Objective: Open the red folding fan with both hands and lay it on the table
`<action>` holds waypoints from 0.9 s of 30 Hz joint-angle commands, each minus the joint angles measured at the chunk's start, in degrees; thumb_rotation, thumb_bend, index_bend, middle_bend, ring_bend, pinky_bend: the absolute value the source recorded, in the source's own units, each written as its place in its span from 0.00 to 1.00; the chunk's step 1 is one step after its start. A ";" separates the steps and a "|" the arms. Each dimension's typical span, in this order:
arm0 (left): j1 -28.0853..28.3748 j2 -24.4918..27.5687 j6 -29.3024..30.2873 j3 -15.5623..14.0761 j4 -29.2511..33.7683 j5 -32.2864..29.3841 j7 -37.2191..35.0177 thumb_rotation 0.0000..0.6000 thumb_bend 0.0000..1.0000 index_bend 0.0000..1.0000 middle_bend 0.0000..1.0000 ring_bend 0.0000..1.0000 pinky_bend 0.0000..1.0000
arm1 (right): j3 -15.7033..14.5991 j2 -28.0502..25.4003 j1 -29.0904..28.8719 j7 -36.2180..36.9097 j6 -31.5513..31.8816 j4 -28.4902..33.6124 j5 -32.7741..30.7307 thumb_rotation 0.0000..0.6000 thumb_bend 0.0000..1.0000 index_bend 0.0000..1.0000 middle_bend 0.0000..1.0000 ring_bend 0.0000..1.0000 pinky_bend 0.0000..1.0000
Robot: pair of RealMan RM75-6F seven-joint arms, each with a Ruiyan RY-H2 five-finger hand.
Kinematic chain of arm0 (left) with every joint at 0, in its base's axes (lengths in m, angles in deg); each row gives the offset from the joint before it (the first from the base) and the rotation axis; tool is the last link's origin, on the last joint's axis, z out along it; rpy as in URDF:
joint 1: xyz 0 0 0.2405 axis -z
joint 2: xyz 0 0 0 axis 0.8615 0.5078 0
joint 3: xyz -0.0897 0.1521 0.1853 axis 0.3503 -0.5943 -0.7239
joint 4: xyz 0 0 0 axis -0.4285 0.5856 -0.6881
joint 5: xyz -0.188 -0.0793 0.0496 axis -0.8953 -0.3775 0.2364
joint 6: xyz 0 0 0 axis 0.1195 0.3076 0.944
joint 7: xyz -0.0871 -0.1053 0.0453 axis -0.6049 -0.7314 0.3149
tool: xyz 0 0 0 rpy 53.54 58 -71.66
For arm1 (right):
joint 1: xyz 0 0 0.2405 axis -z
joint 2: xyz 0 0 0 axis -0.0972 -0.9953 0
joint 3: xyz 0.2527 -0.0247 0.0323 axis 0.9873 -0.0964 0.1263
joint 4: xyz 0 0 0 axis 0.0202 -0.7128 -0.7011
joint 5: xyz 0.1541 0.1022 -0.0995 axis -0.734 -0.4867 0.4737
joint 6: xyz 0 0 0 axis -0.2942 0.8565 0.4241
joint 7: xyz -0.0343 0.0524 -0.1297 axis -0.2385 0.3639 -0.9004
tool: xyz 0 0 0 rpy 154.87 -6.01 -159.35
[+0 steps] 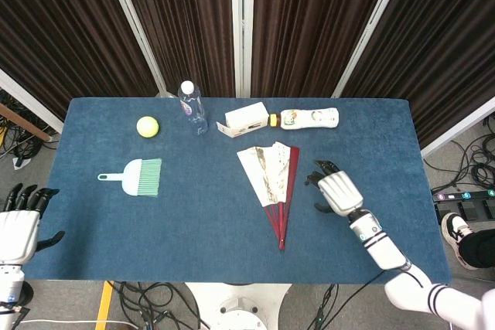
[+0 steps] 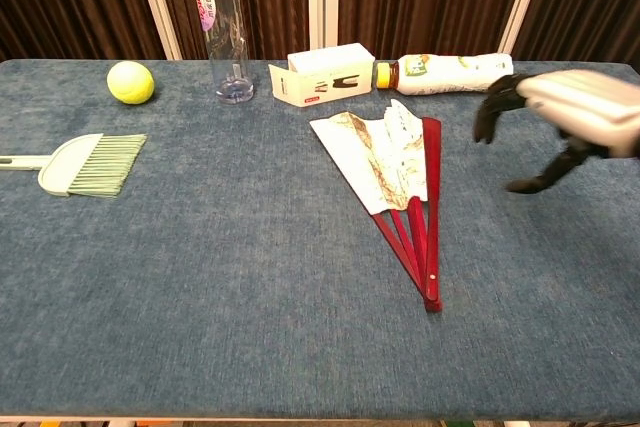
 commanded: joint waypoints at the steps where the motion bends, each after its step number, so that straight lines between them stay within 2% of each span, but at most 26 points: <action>1: 0.01 0.05 -0.18 0.01 -0.01 -0.11 -0.16 1.00 0.05 0.21 0.22 0.12 0.07 | 0.15 9.98 -4.81 4.01 -0.78 -12.48 0.84 1.00 0.05 0.42 0.39 0.10 0.14; 9: 0.03 0.02 -0.85 -0.07 -0.03 -0.54 -0.40 1.00 0.05 0.21 0.22 0.12 0.07 | -1.69 20.60 -8.41 10.85 1.64 -28.58 2.46 1.00 0.05 0.44 0.39 0.10 0.11; 14: 0.15 -0.03 -1.48 -0.02 -0.24 -0.99 -0.83 1.00 0.05 0.21 0.22 0.12 0.07 | -2.39 24.26 -9.61 14.83 3.40 -34.73 2.63 1.00 0.05 0.44 0.39 0.10 0.10; 20: 0.15 0.03 -1.88 0.10 -0.23 -1.52 -1.52 1.00 0.05 0.21 0.22 0.12 0.07 | -4.19 26.91 -10.12 16.24 4.31 -40.09 3.21 1.00 0.06 0.46 0.39 0.10 0.09; 23: 0.10 0.05 -1.96 0.13 -0.23 -1.66 -1.83 1.00 0.04 0.21 0.22 0.12 0.07 | -5.11 28.28 -10.30 17.39 5.44 -42.88 3.71 1.00 0.12 0.48 0.40 0.10 0.09; 27: 0.30 0.11 -2.17 0.21 -0.20 -1.58 -1.93 1.00 0.04 0.21 0.22 0.12 0.07 | -6.51 29.87 -11.14 18.76 5.97 -46.46 4.61 1.00 0.32 0.51 0.42 0.13 0.09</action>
